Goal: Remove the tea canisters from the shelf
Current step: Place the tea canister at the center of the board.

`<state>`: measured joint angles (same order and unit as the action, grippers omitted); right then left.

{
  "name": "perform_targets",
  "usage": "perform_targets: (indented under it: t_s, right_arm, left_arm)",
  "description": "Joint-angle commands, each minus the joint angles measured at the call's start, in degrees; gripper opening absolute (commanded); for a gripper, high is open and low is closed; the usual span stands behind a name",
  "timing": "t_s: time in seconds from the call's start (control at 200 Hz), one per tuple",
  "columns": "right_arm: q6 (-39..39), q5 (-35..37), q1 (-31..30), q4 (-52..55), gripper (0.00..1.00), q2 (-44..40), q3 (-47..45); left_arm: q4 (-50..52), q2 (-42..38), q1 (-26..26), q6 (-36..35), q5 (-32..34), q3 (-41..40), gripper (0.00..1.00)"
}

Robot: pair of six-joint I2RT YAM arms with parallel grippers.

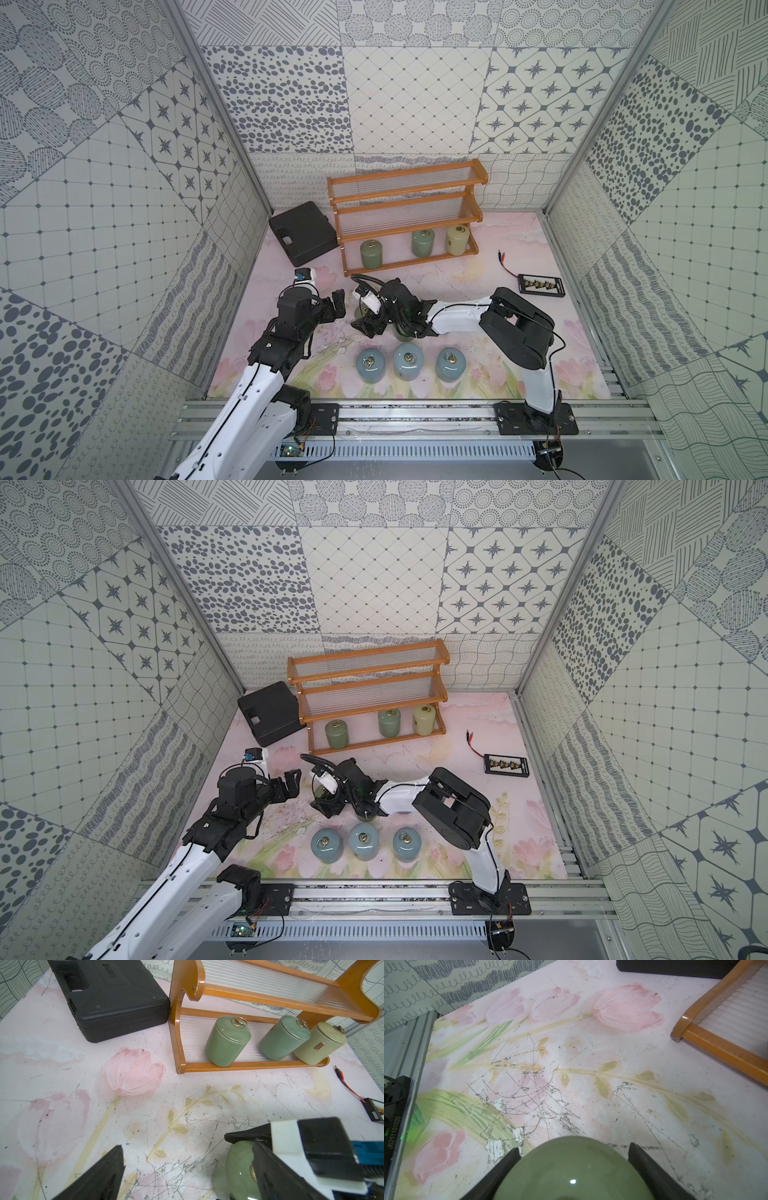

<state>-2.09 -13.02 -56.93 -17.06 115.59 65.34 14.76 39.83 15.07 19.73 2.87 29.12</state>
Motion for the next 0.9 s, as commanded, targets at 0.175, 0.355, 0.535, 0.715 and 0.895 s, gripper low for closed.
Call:
perform_targets:
  t_s: [0.175,0.355,0.535,0.715,0.895]
  right_arm:
    - [0.6,0.2,-0.2,-3.7,0.85,-0.3,-1.5]
    - [0.7,0.3,-0.2,-3.6,0.85,-0.9,-1.9]
    - [0.4,0.4,-0.2,-3.8,0.85,-1.6,-2.9]
    - [1.0,0.9,-0.2,-3.4,0.85,-2.5,-3.7]
    - [1.6,1.1,-0.3,-2.9,0.86,-3.2,-3.8]
  left_arm:
    - [0.3,-0.4,-0.1,-0.9,-0.8,-0.2,1.00]
    - [0.4,-0.5,-0.1,-0.8,-0.9,-0.3,1.00]
    - [0.6,-0.8,-0.1,-0.6,-1.0,-0.4,1.00]
    - [0.7,-1.0,-0.1,-0.4,-1.2,-0.5,1.00]
    - [0.7,-1.1,-0.2,-0.2,-1.4,-0.5,1.00]
